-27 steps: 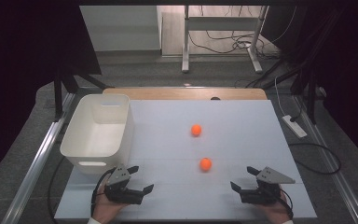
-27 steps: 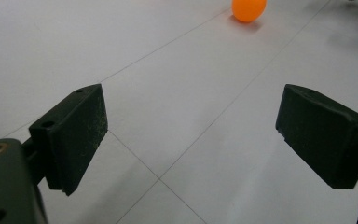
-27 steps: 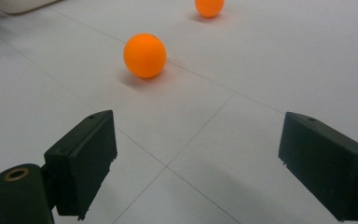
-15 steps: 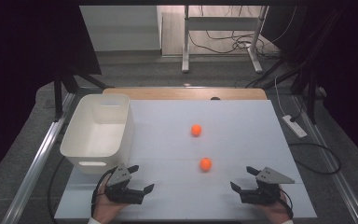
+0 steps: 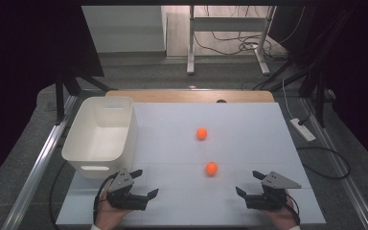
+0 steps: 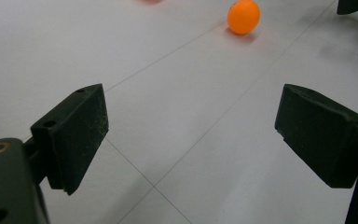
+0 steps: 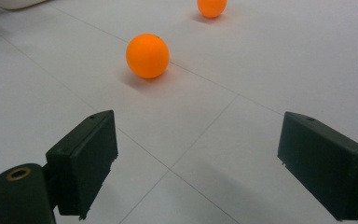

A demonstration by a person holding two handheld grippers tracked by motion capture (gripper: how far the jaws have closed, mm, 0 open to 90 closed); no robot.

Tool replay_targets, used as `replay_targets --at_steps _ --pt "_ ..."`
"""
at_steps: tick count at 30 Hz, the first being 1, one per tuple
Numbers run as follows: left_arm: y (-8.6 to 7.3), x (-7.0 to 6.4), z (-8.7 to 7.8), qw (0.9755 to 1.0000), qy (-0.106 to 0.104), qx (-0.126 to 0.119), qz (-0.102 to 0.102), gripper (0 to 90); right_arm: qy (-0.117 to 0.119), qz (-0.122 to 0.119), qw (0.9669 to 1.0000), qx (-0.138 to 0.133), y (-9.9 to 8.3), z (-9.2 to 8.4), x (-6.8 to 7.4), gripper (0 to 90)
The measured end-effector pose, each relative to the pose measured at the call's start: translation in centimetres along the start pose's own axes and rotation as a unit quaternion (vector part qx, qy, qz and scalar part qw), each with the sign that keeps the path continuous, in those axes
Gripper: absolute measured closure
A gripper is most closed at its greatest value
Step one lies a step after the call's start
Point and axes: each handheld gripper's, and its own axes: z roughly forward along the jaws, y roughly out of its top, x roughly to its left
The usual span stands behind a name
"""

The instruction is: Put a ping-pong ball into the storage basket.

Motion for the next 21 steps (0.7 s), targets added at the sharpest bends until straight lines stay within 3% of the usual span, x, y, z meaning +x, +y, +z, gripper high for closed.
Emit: replay_targets --at_steps 5,11,15,21 --pt "0.4 -0.2 0.0 0.9999 0.007 0.005 0.007 10.0 0.003 0.003 1.0 -0.002 0.0 -0.1 0.0 11.7" --pt "0.7 -0.3 0.4 0.9999 -0.014 0.004 -0.009 10.0 0.004 0.011 0.9999 0.001 0.0 0.0 -0.2 11.7" --pt "1.3 -0.5 0.3 1.0 0.001 0.006 -0.004 10.1 0.005 0.01 0.9999 0.006 -0.1 0.2 -0.2 11.7" --pt "1.8 -1.2 0.6 1.0 0.003 0.007 -0.001 10.3 0.008 0.018 0.9998 0.006 -0.2 0.4 -0.6 11.8"
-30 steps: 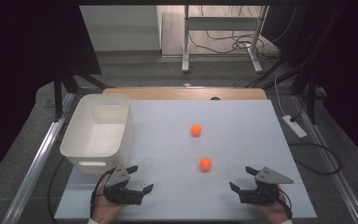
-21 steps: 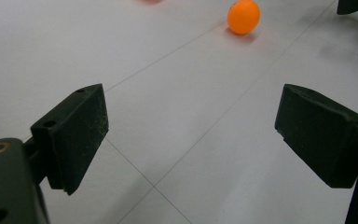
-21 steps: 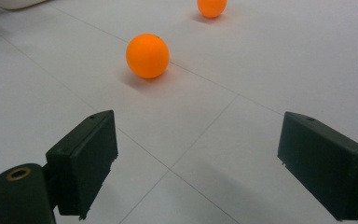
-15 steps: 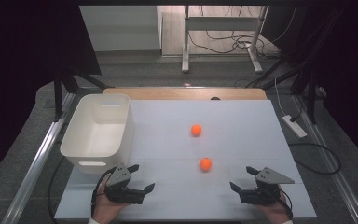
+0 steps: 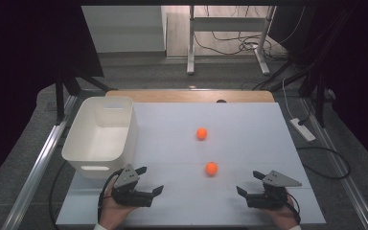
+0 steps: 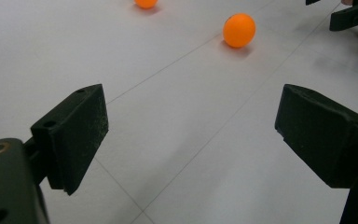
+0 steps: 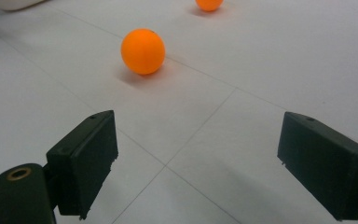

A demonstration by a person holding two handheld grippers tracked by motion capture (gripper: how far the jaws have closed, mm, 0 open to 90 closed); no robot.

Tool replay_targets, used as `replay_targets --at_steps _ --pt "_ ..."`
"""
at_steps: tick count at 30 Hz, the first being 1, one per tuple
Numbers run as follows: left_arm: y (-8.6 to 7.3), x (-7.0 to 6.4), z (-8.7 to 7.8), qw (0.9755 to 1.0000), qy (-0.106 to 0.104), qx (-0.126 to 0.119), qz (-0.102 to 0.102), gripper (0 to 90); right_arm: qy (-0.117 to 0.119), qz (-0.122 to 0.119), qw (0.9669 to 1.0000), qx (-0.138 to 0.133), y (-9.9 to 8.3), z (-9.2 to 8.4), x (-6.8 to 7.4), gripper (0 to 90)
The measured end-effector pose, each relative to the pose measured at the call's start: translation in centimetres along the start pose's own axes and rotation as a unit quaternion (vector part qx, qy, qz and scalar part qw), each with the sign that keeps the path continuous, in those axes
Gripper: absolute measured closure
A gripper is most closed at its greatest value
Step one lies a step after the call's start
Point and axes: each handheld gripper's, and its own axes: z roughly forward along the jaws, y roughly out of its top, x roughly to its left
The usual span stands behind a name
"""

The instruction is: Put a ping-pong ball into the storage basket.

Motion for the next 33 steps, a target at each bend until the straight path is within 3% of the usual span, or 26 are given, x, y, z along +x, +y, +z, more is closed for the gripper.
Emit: replay_targets --at_steps 5,16,26,31,33 --pt "0.4 -0.3 0.2 0.9999 -0.006 0.003 -0.013 10.4 0.0 -0.002 1.0 0.0 0.1 -0.1 0.2 12.0" --pt "2.0 -1.2 0.9 0.9997 -0.012 0.02 0.002 10.5 -0.003 -0.004 1.0 -0.004 0.0 -0.4 0.2 12.5" --pt "2.8 -1.4 1.5 0.9997 -0.006 0.021 0.013 10.9 -0.001 -0.012 0.9999 -0.001 0.2 -0.3 0.5 13.3" --pt "3.1 -1.3 1.7 0.9998 -0.007 0.017 0.01 11.0 -0.002 -0.013 0.9999 0.0 0.2 -0.3 0.5 13.3" --pt "3.3 -1.1 1.6 0.9997 -0.025 0.003 -0.004 10.9 -0.002 -0.014 0.9999 0.0 0.2 -0.3 0.4 13.5"
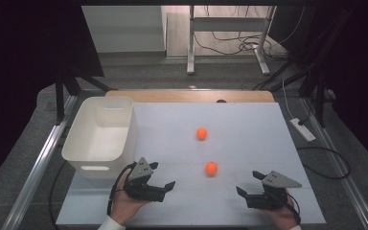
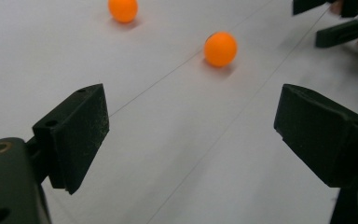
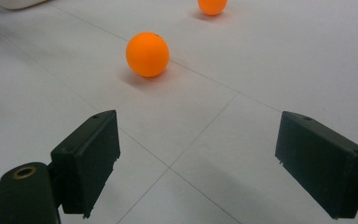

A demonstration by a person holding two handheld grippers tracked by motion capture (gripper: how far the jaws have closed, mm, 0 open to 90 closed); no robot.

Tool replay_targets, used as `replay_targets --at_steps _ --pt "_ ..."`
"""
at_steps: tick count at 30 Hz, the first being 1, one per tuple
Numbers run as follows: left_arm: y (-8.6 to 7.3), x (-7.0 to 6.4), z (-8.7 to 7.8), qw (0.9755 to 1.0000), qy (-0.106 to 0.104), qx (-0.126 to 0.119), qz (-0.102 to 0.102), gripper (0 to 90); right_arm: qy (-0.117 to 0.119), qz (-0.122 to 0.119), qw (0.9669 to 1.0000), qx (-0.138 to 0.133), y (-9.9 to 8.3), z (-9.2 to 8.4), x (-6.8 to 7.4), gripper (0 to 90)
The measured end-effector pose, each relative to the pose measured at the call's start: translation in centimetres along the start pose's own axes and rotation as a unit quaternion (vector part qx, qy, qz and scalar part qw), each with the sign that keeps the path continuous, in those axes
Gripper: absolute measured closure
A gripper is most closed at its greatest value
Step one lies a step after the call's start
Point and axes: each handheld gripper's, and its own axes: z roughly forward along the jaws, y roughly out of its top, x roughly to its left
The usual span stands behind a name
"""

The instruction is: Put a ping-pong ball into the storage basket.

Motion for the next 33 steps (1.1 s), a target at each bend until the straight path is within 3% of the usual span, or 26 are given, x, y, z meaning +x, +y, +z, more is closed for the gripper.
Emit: replay_targets --at_steps 9,33 --pt "1.3 -0.1 0.8 0.9997 0.011 0.004 0.019 11.1 0.0 0.001 1.0 0.0 0.0 0.0 -0.1 13.6" --pt "3.4 0.8 3.2 0.9997 0.005 0.018 0.018 11.8 -0.002 0.003 1.0 -0.001 0.0 -0.2 -0.1 13.7"
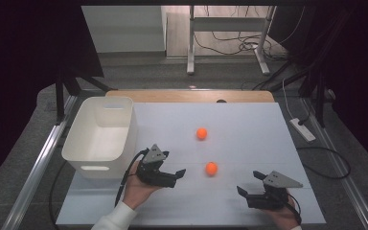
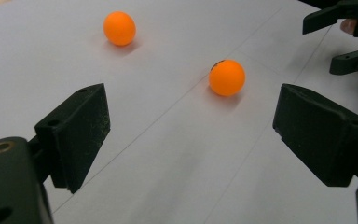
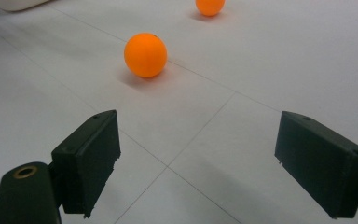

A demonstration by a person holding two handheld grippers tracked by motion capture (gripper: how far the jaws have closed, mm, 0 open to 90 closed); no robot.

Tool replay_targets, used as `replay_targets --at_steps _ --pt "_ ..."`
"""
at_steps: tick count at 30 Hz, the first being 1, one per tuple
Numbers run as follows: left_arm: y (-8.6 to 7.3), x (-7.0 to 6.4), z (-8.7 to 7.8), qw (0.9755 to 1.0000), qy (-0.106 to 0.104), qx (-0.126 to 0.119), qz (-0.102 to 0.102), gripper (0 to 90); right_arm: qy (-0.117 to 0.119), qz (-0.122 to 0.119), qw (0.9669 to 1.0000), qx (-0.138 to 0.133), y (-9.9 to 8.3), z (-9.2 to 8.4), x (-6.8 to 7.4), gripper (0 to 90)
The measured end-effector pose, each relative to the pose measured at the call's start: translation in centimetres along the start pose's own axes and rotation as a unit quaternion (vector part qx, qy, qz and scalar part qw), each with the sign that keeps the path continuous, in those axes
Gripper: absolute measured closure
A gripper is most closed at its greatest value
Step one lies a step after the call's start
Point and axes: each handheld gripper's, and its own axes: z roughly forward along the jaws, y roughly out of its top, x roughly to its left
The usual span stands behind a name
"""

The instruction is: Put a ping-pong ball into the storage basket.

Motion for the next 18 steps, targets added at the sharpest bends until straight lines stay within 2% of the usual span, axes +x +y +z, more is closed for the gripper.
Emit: replay_targets --at_steps 10,14,18 --pt "0.4 0.6 0.8 1.0 0.0 0.004 -0.007 12.1 0.001 -0.002 1.0 0.001 0.0 0.2 0.0 13.8" --pt "0.8 0.9 1.4 0.9998 -0.003 0.009 -0.017 13.1 0.002 -0.003 1.0 0.004 0.0 0.2 0.0 13.8" --pt "1.1 1.0 1.9 0.9998 -0.004 0.012 -0.015 13.3 0.002 -0.004 1.0 0.003 0.0 0.2 0.1 13.8"
